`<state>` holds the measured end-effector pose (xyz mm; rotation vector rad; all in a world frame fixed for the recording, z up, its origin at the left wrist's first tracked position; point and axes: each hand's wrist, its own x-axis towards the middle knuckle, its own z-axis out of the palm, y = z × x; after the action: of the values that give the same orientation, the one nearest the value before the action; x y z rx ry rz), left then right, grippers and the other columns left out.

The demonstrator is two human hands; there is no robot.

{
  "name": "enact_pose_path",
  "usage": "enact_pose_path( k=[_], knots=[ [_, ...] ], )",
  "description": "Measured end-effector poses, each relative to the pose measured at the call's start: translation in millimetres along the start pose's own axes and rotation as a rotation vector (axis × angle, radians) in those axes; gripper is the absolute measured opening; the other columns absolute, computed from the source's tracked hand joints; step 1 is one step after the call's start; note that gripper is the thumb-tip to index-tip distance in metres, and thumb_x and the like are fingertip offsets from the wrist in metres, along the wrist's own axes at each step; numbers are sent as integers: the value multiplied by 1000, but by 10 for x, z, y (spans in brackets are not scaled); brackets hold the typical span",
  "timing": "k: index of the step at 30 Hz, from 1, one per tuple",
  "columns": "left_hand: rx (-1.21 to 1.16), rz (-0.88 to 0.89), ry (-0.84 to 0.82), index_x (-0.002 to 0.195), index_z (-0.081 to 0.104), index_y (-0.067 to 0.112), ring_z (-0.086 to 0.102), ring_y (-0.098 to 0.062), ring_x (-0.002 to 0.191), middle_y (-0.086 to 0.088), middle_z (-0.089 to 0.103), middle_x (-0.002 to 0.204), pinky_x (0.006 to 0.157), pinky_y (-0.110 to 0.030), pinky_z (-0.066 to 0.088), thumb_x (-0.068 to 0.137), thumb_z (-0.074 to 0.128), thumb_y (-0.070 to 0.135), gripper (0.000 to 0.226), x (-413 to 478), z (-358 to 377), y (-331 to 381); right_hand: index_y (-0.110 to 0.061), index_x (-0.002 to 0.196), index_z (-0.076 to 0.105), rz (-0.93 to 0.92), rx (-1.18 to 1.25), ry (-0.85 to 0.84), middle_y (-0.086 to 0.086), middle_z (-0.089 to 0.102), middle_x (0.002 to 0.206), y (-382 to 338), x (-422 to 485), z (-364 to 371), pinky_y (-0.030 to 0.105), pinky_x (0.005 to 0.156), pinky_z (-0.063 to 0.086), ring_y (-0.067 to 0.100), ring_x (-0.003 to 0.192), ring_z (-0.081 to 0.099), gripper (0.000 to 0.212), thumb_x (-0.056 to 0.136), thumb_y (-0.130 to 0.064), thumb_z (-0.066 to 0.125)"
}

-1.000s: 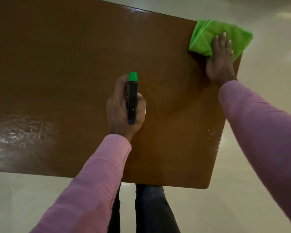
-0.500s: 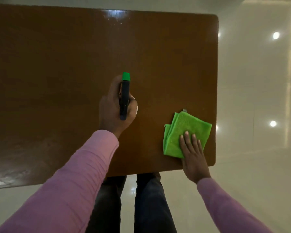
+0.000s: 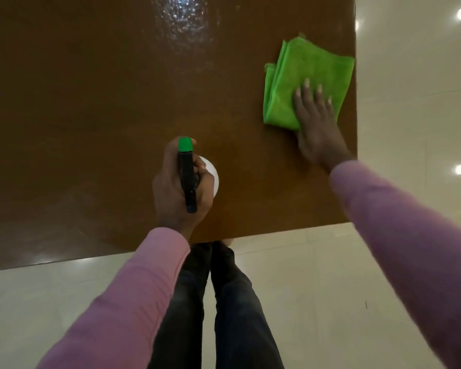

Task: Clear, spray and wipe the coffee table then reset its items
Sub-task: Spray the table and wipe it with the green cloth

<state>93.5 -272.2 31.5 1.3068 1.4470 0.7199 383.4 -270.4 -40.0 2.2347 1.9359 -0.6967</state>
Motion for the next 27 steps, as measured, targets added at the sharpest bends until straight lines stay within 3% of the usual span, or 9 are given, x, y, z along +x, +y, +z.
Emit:
enact_pose_path(
  k=[5,10,13,16,18,20,22,24,27],
  knots=[
    [-21,3,37,125,49,10,63,-27,86,14,59,88,84,-56,56,74,60,21,54,-1,3,41,-12,154,9,239,172,33,10,4,161,112,-1615,642,54,118,7,34,147,-1,70,89,-24,34],
    [6,48,91,126,47,4,64,-26,80,0,59,84,83,-39,59,77,57,17,51,-70,61,65,-5,153,8,740,358,179,16,0,160,-859,-1386,846,52,118,0,42,146,-3,71,93,-15,44],
    [86,93,38,122,51,10,65,-23,77,0,61,81,79,-37,59,79,58,6,44,-59,-42,69,-10,153,8,361,270,134,12,-1,161,-1513,-1443,1062,46,118,-6,37,146,-8,72,91,-16,43],
    [182,84,78,117,54,21,63,-5,73,17,58,78,73,-19,54,79,58,4,42,-26,-290,3,-15,153,8,-108,59,12,6,5,161,-1254,-1775,1181,46,120,0,31,148,-2,72,87,-16,39],
    [225,77,92,118,53,23,61,2,72,20,57,81,71,-11,51,82,60,5,41,-73,-589,-108,-16,152,6,-136,0,10,5,6,160,-811,-1893,1155,45,120,3,28,148,0,79,84,-7,44],
    [267,83,80,120,53,18,60,2,74,18,57,83,71,-10,51,86,61,6,37,-172,-914,-258,-11,152,9,92,36,21,11,7,159,-454,-1952,1064,48,119,7,33,147,4,83,83,1,53],
    [240,65,118,120,54,14,61,-7,77,14,58,85,77,-22,55,85,61,6,36,-276,-1255,-428,-4,152,12,333,121,72,17,7,159,-398,-1932,974,52,118,8,40,146,5,77,87,1,52],
    [153,6,194,120,54,17,63,-17,82,17,59,88,84,-42,58,82,62,8,40,-351,-1517,-590,-2,152,11,546,203,132,20,4,159,-630,-1768,944,53,117,7,44,145,3,70,92,-5,47],
    [94,-20,233,118,54,27,62,-18,84,19,60,91,85,-52,55,80,61,10,42,-537,-1845,-762,-1,151,8,754,231,175,21,2,159,-1440,-1424,1029,55,116,12,46,144,4,70,93,-11,45]
  ],
)
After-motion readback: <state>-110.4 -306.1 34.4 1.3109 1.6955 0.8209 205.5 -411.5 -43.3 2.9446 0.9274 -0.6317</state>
